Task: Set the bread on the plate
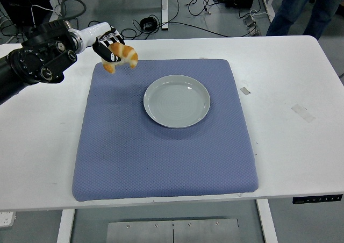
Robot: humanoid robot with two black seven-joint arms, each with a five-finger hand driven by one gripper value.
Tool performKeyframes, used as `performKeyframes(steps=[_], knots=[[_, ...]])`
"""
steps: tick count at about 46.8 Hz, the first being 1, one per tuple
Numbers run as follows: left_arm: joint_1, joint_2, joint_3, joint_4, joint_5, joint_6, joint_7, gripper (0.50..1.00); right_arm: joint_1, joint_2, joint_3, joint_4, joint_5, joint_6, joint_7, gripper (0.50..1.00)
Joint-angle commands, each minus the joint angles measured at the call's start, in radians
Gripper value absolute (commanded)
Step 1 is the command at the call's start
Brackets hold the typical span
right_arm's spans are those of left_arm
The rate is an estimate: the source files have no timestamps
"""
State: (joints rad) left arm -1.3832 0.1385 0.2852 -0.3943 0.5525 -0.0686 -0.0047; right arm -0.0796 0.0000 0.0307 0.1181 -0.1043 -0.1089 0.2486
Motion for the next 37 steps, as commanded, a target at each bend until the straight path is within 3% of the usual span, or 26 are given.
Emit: performKeyframes(steps=[1,7,13,23,37], knots=[[-0.011,-0.007,-0.009,-0.001,-0.036,0.001,0.046,0.5,0.0,0.0,0.0,0.0,0.0,0.0,0.0,1.0],[-0.017,-0.017,-0.017,-0.02,-0.039,0.001,0.086,0.5,0.0,0.0,0.0,0.0,0.0,0.0,0.0,1.0],[-0.028,-0.016,-0.017,-0.126,-0.033,0.007,0.13,0.5,0.0,0.0,0.0,0.0,0.0,0.0,0.0,1.0],[-0.082,-0.004,-0.017,-0.297,0.024,0.009,0.144,0.5,0.0,0.0,0.0,0.0,0.0,0.0,0.0,1.0],[-0.128,-0.004,-0.003,-0.385,0.064,0.009,0.158,0.5,0.0,0.0,0.0,0.0,0.0,0.0,0.0,1.0]])
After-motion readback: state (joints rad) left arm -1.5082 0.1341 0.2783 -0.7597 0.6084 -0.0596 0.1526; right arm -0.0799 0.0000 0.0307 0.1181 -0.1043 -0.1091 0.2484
